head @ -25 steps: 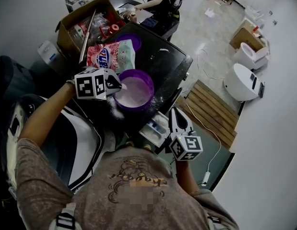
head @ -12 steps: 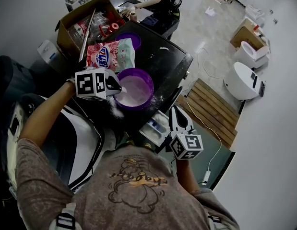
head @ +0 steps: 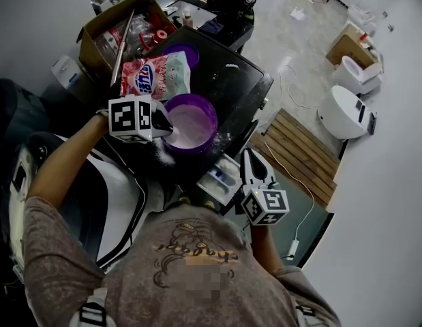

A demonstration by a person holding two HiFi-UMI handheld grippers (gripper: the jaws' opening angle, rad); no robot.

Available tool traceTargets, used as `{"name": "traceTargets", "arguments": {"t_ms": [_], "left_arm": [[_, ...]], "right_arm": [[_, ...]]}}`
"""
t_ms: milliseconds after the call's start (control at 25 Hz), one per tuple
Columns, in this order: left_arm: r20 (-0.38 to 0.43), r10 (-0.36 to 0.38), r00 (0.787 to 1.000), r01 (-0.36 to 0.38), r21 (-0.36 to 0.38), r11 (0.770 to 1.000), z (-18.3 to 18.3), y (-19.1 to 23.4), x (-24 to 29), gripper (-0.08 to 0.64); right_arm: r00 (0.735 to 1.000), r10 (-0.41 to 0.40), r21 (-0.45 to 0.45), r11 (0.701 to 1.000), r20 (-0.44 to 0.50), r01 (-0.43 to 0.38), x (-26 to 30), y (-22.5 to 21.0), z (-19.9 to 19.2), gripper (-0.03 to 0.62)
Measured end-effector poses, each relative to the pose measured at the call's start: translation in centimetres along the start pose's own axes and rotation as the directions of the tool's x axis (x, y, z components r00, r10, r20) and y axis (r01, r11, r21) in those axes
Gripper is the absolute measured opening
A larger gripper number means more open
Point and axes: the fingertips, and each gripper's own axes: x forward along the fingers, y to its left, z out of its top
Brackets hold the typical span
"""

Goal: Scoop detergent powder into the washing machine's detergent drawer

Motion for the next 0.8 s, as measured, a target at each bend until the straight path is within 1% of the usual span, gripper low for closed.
{"name": "traceTargets", "arguments": {"t_ms": [240, 360, 600, 800], "left_arm": [[0.004, -0.060, 0.998, 0.060, -0.017, 0.998, 0.6, -0.9, 0.2, 0.023], [0.012, -0.080, 0.997, 0.081, -0.028, 0.996, 0.9, -1.1, 0.2, 0.023], [0.063, -0.137, 0.989, 0.141, -0.057, 0.988, 2.1, -1.7, 0.3, 0.023], [0.110, -0.172, 0.979, 0.184, -0.115, 0.976, 2.6, -1.8, 0.5, 0.023]], "right_arm": [[1.000, 0.000, -0.006, 1.000, 0.006, 0.000, -0.2, 0.1, 0.0, 0.000], [1.000, -0.011, -0.028, 1.000, -0.006, 0.010, -0.3, -0.1, 0.0, 0.000], [1.000, -0.008, -0.031, 0.999, -0.003, 0.008, -0.3, -0.2, 0.0, 0.000], [1.000, -0.019, -0.031, 0.999, -0.002, 0.019, -0.5, -0.2, 0.3, 0.000]]}}
